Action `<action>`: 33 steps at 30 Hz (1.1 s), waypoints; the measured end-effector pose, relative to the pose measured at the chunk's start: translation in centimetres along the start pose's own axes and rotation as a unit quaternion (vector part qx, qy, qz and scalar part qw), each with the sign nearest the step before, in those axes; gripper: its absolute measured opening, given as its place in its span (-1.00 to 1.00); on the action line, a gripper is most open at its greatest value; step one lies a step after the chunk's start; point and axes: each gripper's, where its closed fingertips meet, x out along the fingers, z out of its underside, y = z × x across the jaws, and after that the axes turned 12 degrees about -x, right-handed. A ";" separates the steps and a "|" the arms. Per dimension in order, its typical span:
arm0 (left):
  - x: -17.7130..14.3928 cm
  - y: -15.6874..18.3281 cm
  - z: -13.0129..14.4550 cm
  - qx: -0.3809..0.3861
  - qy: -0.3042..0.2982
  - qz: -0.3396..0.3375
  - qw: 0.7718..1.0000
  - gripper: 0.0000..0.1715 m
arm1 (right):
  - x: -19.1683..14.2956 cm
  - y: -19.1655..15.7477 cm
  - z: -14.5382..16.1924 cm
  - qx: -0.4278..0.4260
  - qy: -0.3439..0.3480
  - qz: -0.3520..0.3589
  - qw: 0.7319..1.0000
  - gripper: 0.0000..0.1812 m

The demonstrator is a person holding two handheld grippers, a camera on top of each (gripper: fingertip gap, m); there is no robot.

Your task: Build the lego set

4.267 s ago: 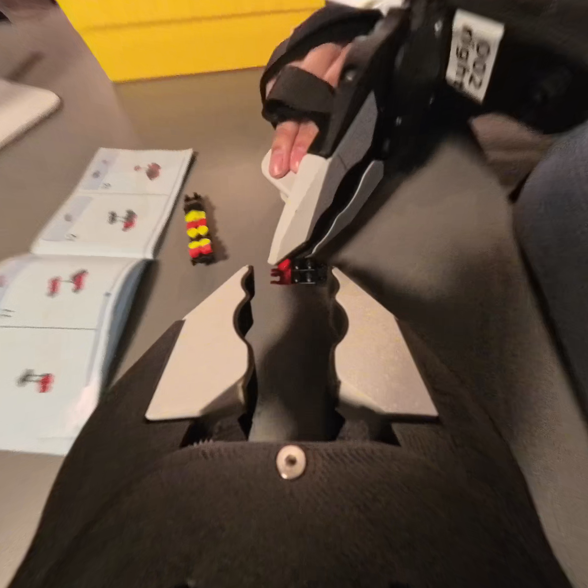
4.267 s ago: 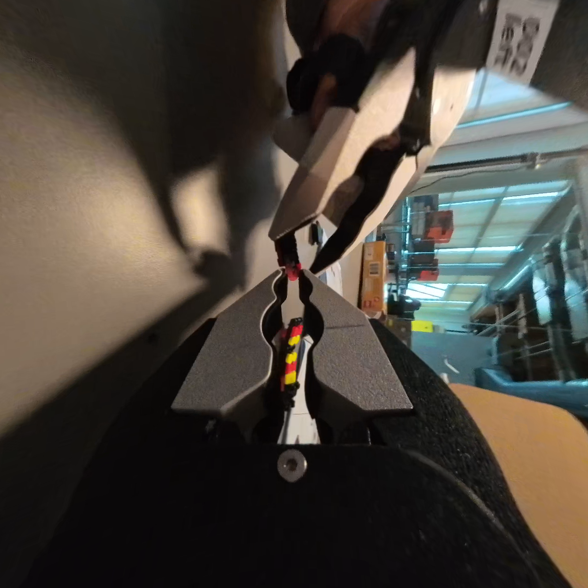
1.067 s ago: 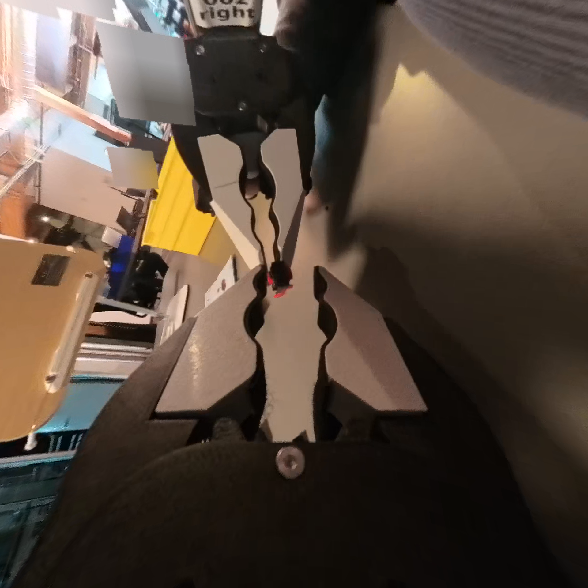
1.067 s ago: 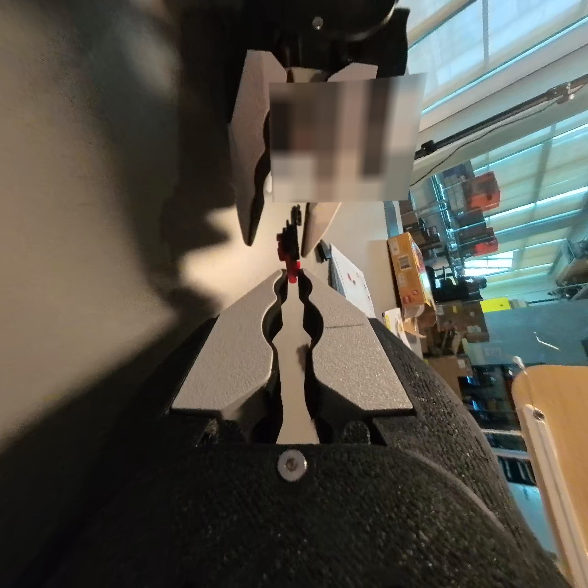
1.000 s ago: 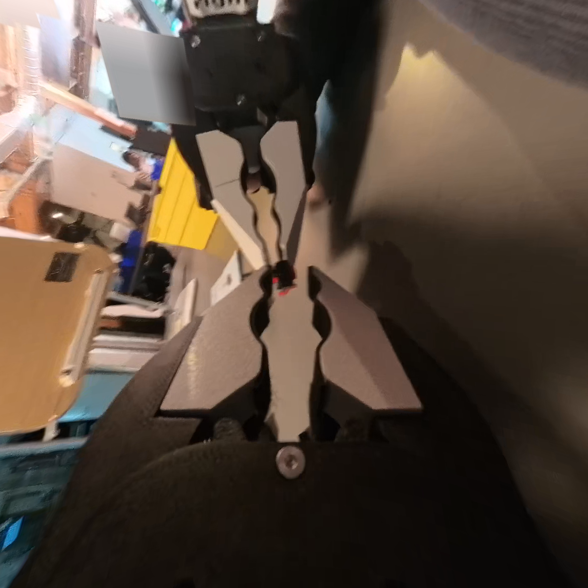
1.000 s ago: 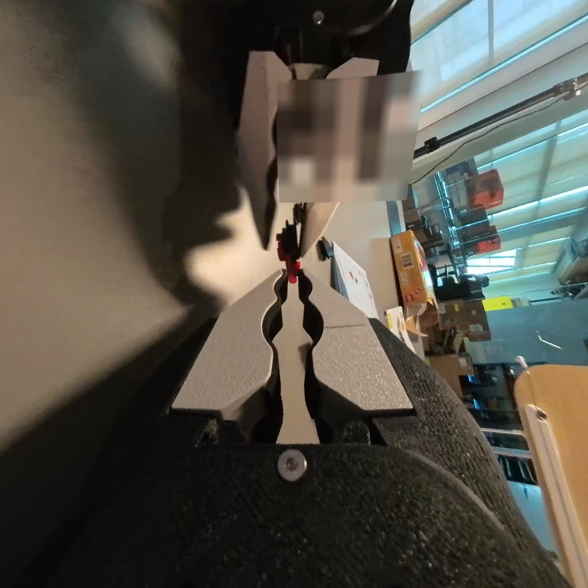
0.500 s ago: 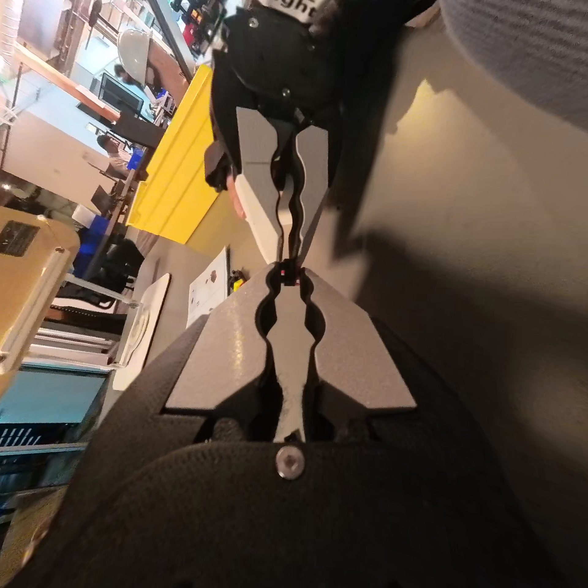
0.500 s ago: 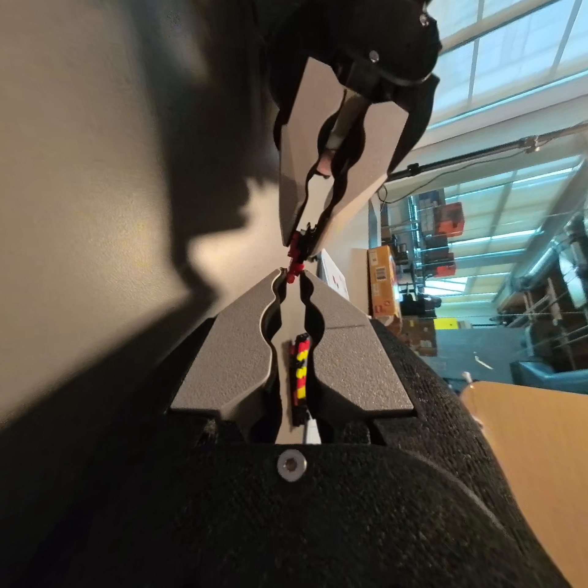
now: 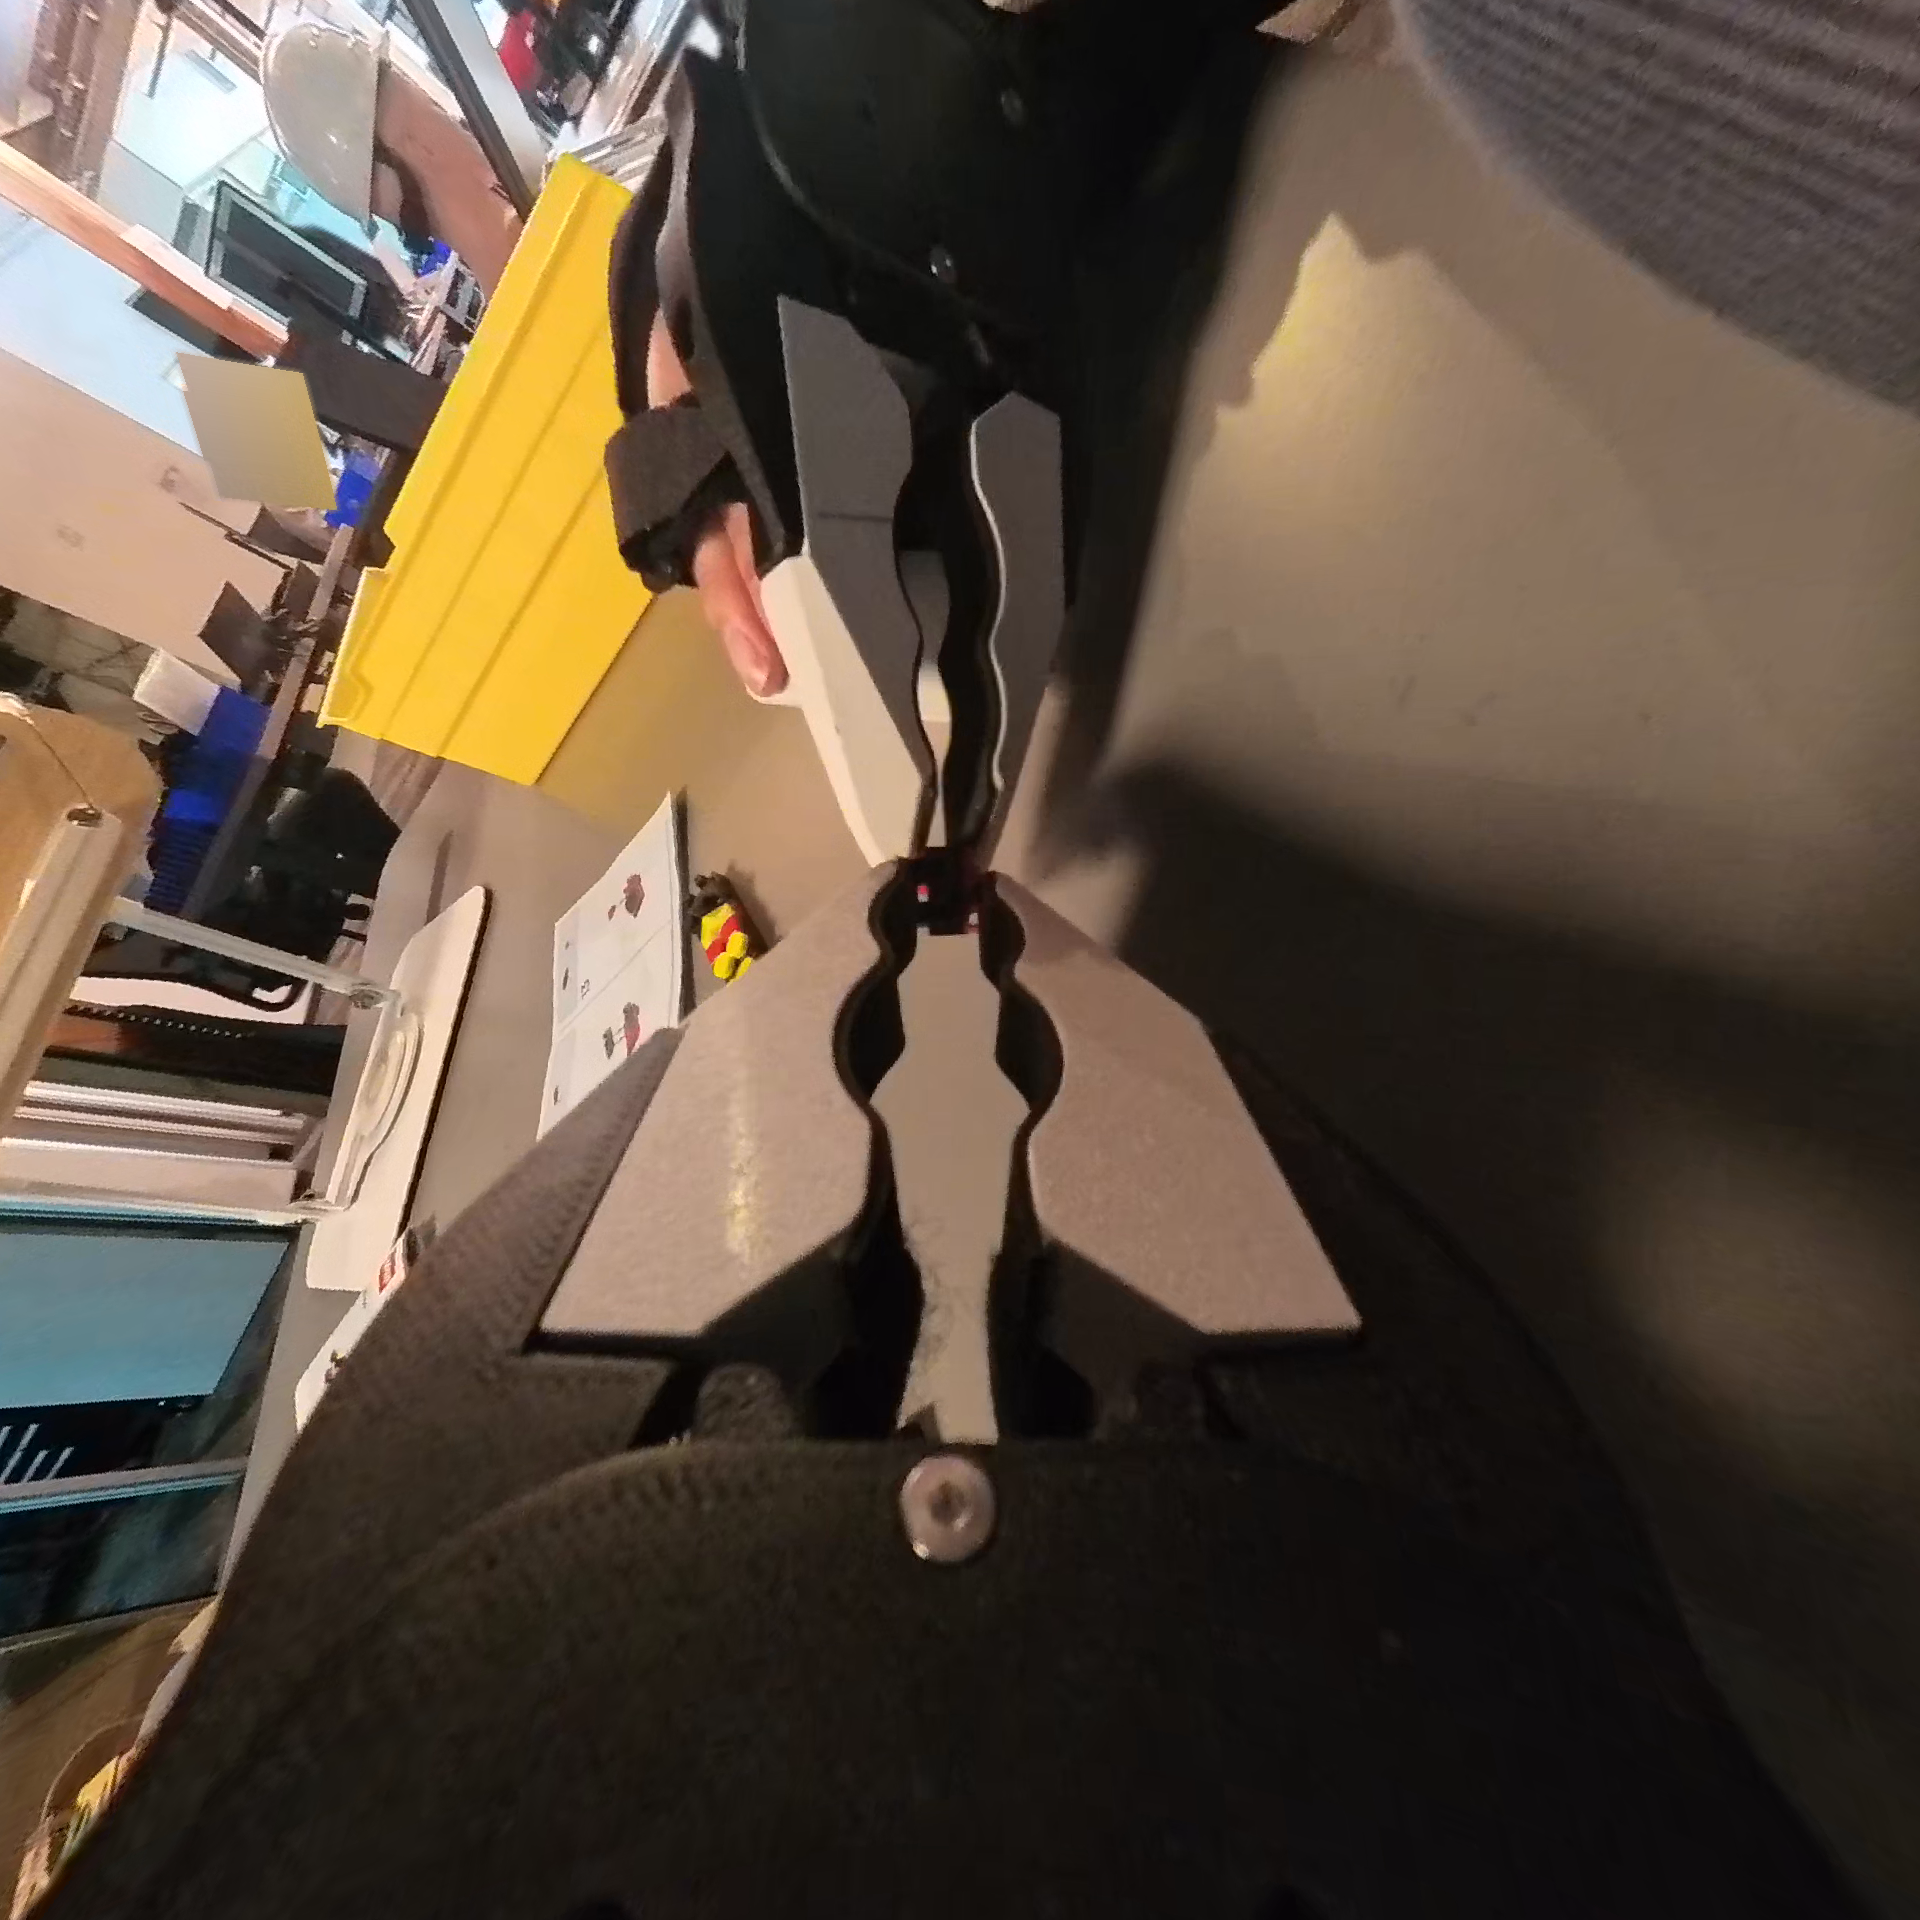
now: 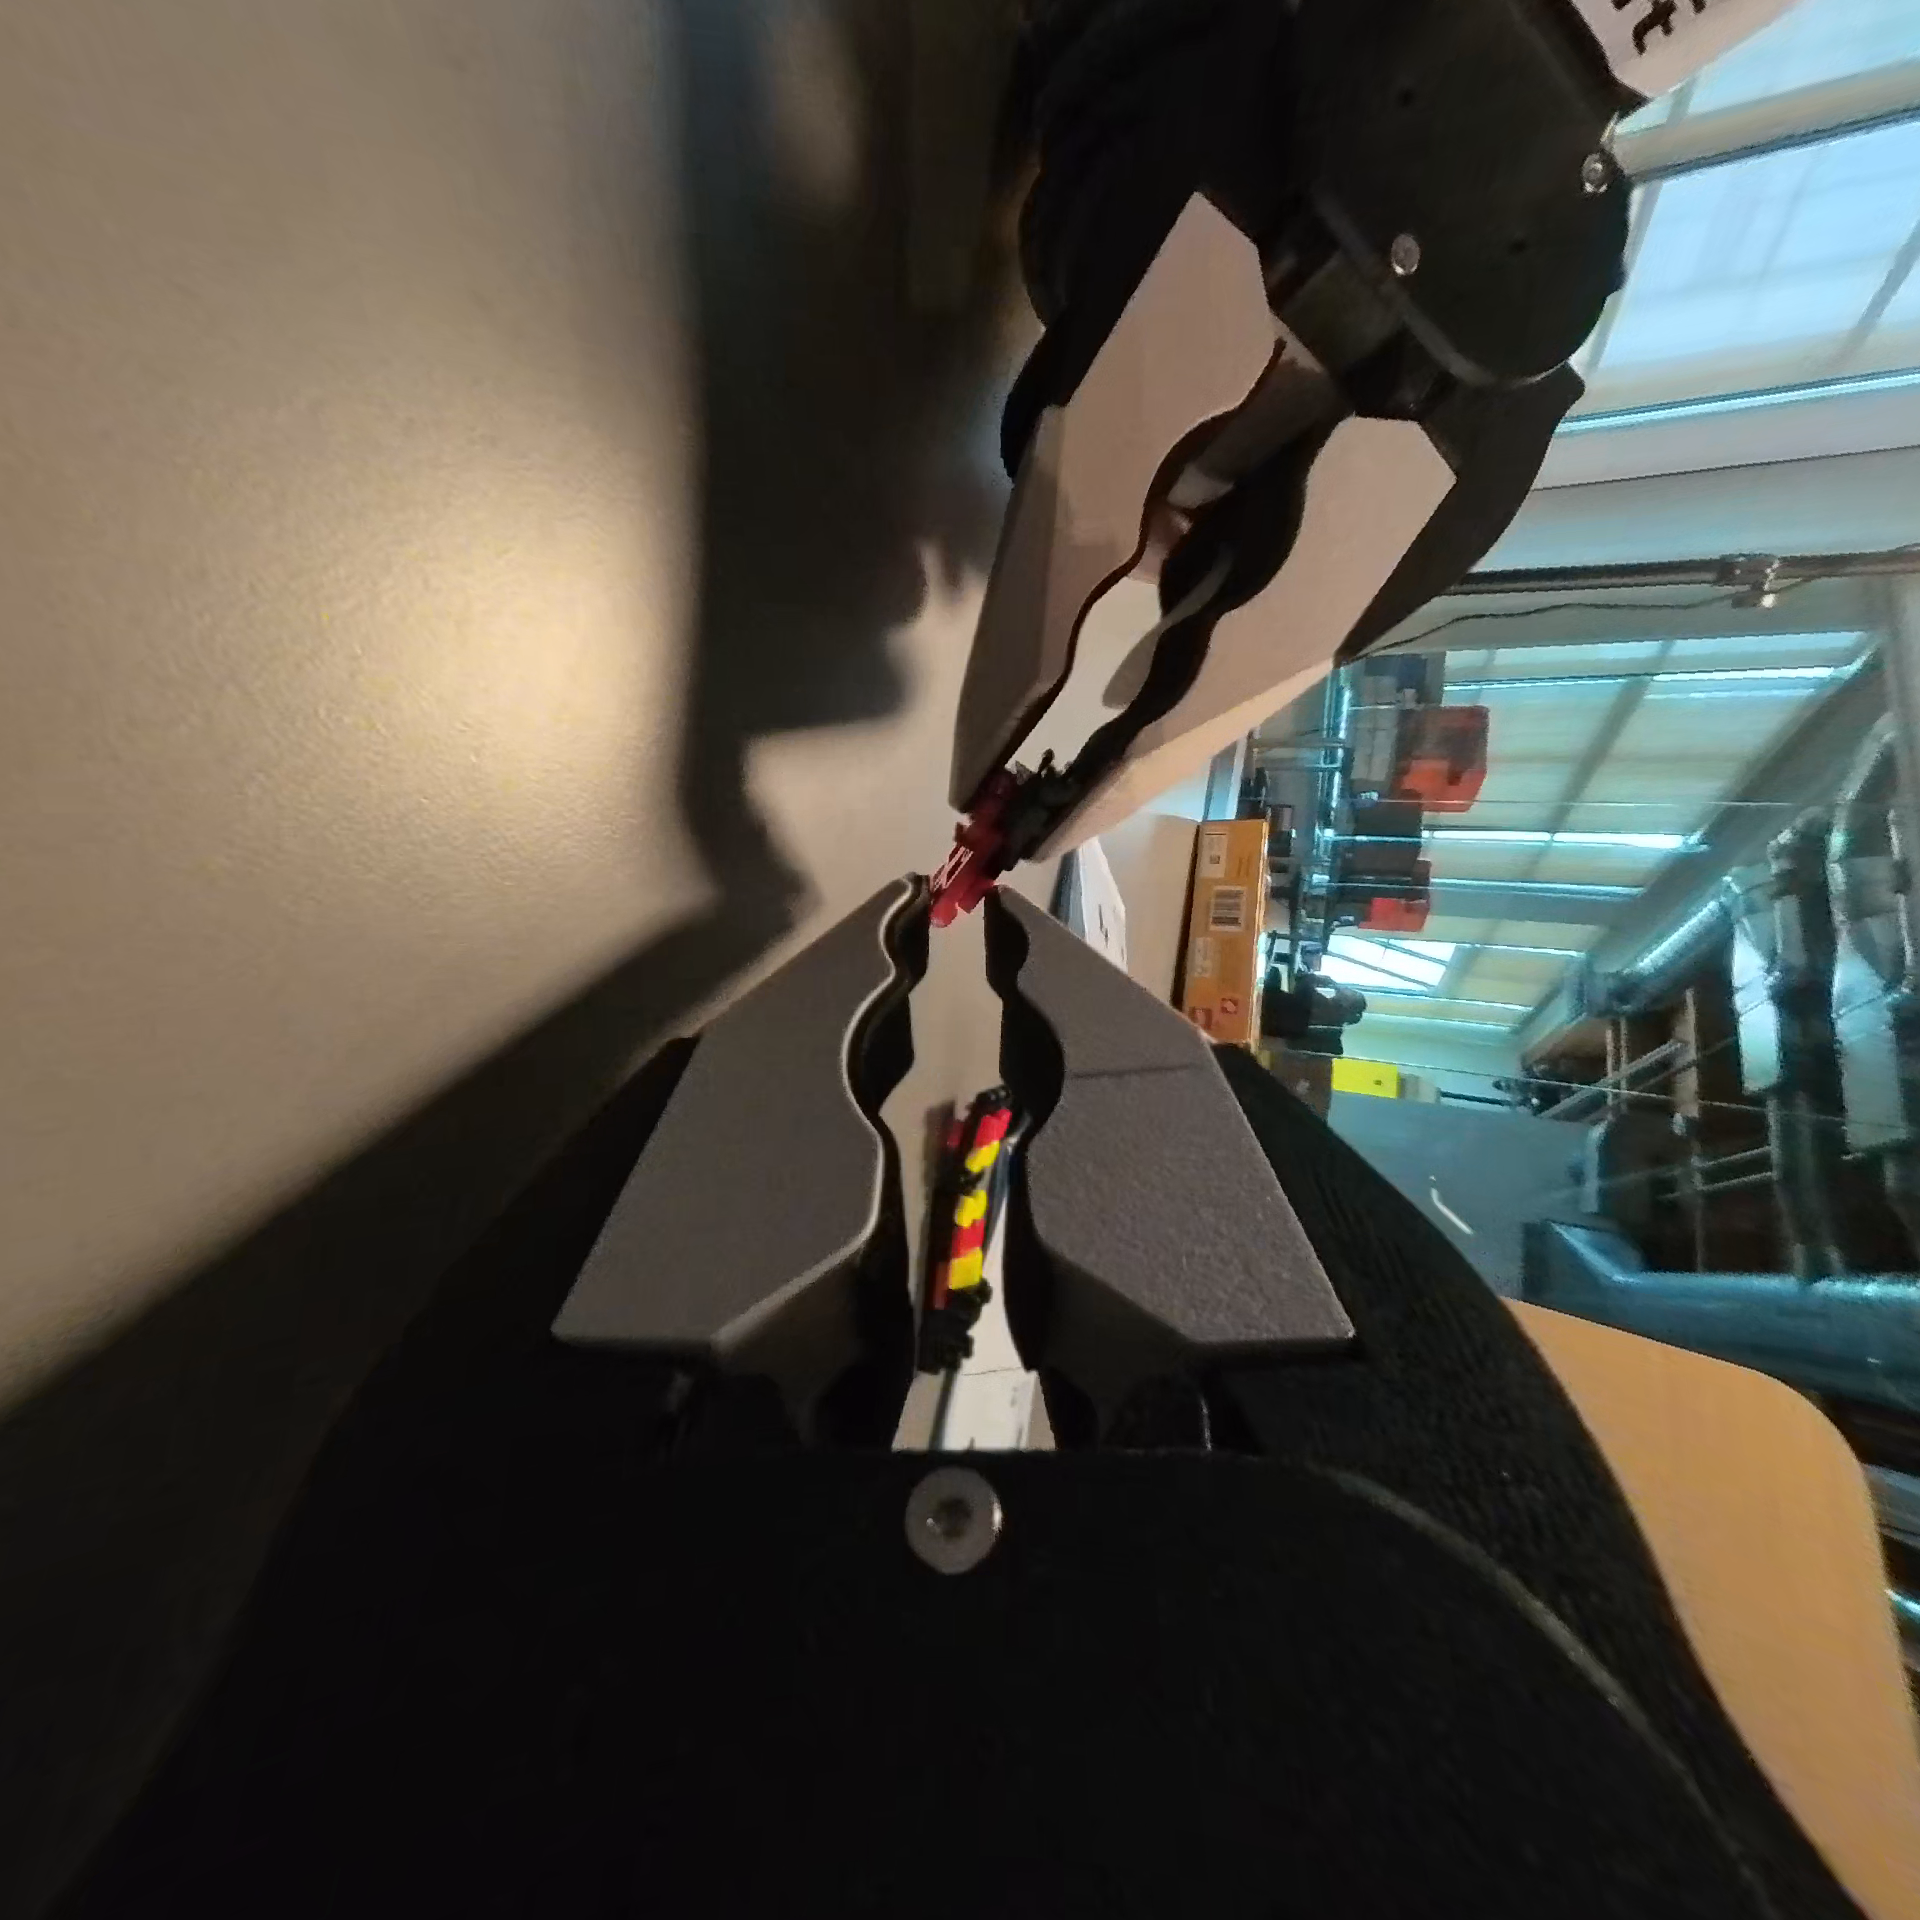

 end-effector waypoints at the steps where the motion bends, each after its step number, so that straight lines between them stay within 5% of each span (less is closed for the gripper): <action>1: 0.0 0.0 0.0 0.001 -0.001 0.000 1.000 -0.87 | 0.0 0.0 0.0 0.006 0.000 -0.001 1.000 -0.91; 10: 0.0 0.1 0.1 0.019 -0.002 -0.005 1.000 -0.87 | 0.2 0.0 0.0 -0.008 -0.021 -0.004 1.000 -0.95; 18: -0.2 -0.4 0.2 0.030 0.004 -0.018 0.999 -0.87 | 0.2 0.3 0.2 0.074 0.003 -0.010 0.997 -0.92; 26: 0.0 -0.7 2.0 0.010 -0.047 -0.020 0.999 -0.87 | -0.6 0.8 2.1 0.199 0.057 -0.018 0.978 -0.59; 33: 0.3 0.3 2.6 -0.008 -0.078 0.005 0.997 -0.83 | -3.5 6.0 9.8 0.413 0.057 0.162 0.894 -0.52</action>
